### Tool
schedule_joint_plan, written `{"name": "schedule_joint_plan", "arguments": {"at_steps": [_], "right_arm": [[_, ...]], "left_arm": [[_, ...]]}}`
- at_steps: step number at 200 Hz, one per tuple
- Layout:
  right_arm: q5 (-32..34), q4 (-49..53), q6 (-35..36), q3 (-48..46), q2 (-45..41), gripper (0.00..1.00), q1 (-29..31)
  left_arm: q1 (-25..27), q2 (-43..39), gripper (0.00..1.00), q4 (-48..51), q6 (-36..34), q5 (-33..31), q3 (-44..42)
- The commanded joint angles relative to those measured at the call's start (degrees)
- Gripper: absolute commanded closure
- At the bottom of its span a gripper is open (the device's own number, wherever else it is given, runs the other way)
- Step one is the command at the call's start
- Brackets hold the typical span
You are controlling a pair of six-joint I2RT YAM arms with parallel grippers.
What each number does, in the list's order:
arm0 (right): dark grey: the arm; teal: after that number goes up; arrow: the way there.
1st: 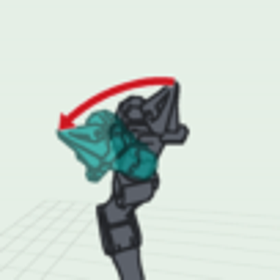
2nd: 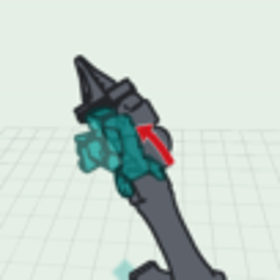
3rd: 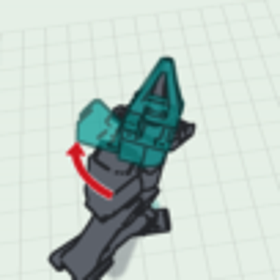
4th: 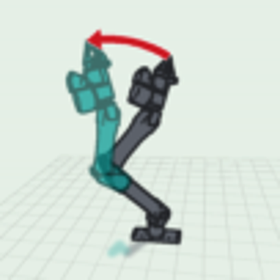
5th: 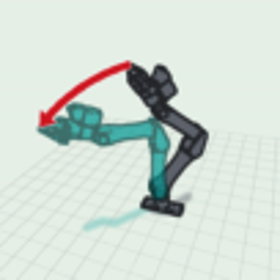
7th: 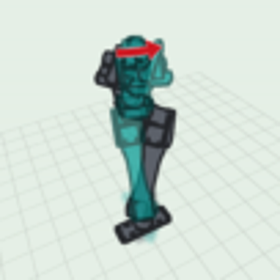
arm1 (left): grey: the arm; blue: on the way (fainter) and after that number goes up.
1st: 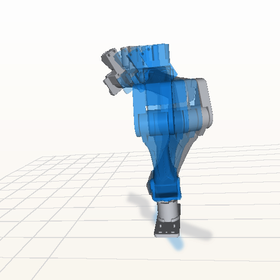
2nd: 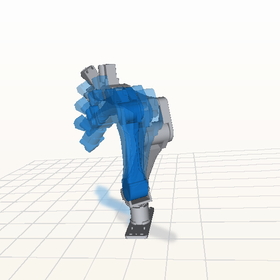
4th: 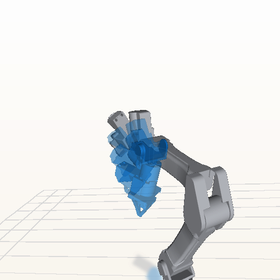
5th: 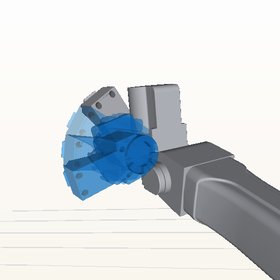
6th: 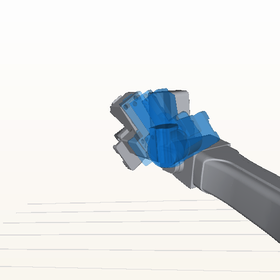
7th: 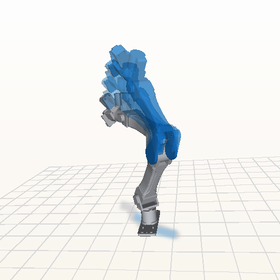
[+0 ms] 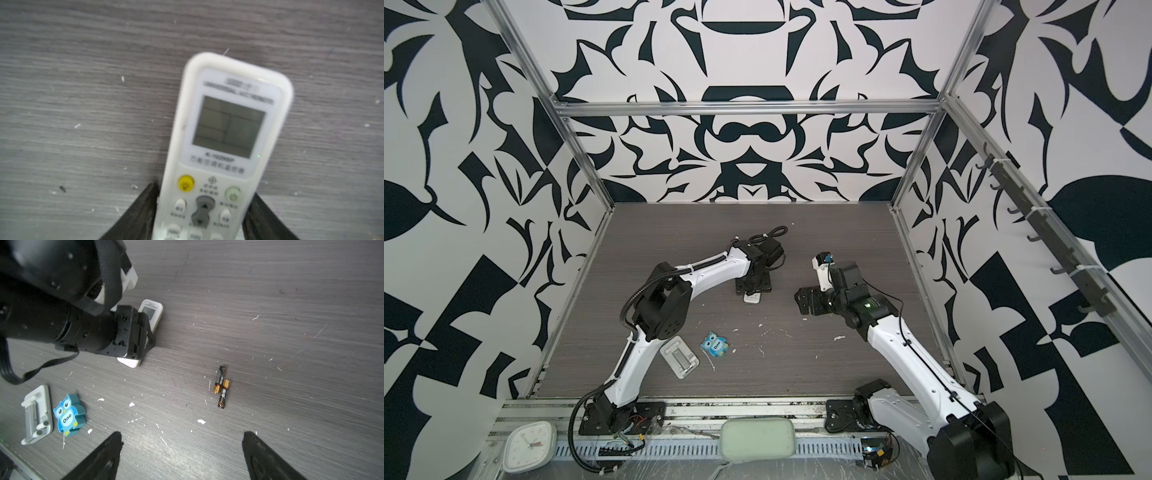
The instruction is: Load the batteries into the remote control
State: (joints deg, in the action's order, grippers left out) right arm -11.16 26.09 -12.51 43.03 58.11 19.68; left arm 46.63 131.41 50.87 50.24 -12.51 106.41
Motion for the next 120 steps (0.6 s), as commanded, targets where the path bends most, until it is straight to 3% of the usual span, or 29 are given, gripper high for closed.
{"name": "schedule_joint_plan", "arguments": {"at_steps": [1,120], "right_arm": [[1.88,0.69,1.25,3.50,0.06,0.08,-0.04],[0.22,0.94,3.64,6.91,5.94,0.14,-0.20]], "left_arm": [[-0.47,0.09,0.41,0.09,0.63,2.92,-4.42],[-0.41,-4.23,0.56,1.23,-1.06,1.13,-9.05]]}}
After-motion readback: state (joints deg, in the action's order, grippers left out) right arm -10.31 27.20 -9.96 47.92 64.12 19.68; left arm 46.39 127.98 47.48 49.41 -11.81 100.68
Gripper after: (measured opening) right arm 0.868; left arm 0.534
